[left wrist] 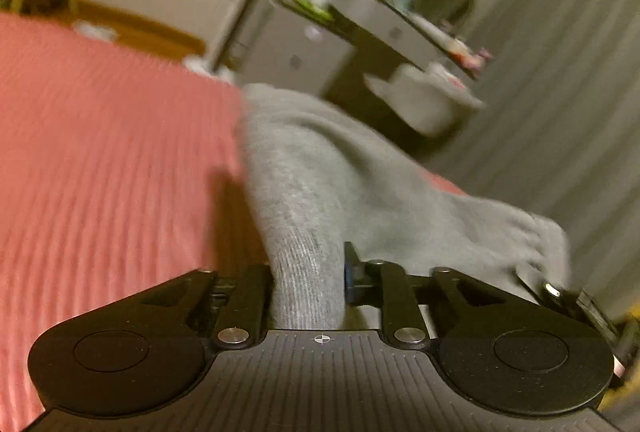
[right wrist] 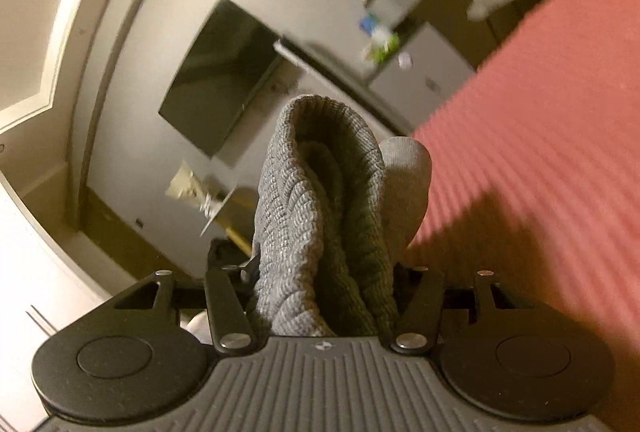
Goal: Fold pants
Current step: 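Release the fabric with the right tool and pull both tools back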
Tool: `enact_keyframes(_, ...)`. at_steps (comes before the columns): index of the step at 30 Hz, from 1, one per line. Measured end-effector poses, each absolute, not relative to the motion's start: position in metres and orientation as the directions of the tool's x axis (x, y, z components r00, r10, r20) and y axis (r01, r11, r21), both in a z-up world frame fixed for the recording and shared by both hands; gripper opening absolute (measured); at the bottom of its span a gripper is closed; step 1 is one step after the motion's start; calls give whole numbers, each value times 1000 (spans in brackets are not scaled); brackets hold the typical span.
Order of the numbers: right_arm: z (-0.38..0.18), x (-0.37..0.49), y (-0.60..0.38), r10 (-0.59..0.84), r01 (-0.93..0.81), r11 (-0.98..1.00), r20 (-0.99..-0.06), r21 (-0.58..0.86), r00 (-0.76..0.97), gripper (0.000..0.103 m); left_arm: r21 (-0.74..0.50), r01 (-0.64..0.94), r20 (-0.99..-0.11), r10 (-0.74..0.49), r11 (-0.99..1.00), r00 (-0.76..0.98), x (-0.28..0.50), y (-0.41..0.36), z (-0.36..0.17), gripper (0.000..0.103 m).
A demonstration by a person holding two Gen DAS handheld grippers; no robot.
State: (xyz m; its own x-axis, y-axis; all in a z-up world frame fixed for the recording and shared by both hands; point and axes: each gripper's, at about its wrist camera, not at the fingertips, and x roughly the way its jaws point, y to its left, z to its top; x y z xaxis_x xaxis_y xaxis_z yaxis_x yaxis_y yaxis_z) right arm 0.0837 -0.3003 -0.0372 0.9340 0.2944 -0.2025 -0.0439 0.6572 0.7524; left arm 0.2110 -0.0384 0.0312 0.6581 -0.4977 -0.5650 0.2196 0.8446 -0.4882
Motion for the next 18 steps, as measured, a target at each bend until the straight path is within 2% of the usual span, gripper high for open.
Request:
enact_keyframes(1,-37,82,-306,257,-17,671,-210,742,943,73,-436,146,-603,-409,888,685,215,-42,32,68)
enact_keyframes(2,-37,79,-313,184,46,693,-238,719,954,91,-372,50,-634,-293,927,716,215,-43,33,79)
enact_keyframes(3,-37,76,-318,103,113,722,-267,682,958,97,-326,-8,-642,-215,945,736,211,-43,33,80)
enact_keyframes(5,-28,60,-323,-101,253,805,-297,537,950,99,-266,27,-642,-198,964,741,198,-47,33,88)
enact_keyframes(7,-20,50,-325,-143,272,834,-288,479,947,98,-197,56,-645,-173,979,744,177,-55,28,94)
enact_keyframes(9,-14,46,-317,-97,213,842,-250,496,963,93,-129,92,-643,-154,987,751,155,-67,21,95)
enact_keyframes(10,-11,46,-307,-59,169,858,-232,486,971,83,-101,106,-643,-146,989,752,147,-74,15,95)
enact_keyframes(11,-9,48,-296,-38,142,878,-230,457,972,63,-72,119,-651,-138,990,747,140,-81,9,95)
enact_keyframes(13,-11,56,-268,18,82,930,-268,357,963,35,-7,124,-681,-95,992,726,134,-93,-5,96)
enact_keyframes(16,-26,61,-238,73,17,973,-376,231,924,33,154,66,-655,52,986,754,140,-97,-20,96)
enact_keyframes(17,-34,65,-229,56,22,985,-439,170,897,29,203,42,-640,100,978,762,140,-96,-20,97)
enact_keyframes(18,-41,71,-222,33,32,991,-472,129,881,27,189,42,-649,93,981,755,140,-89,-19,97)
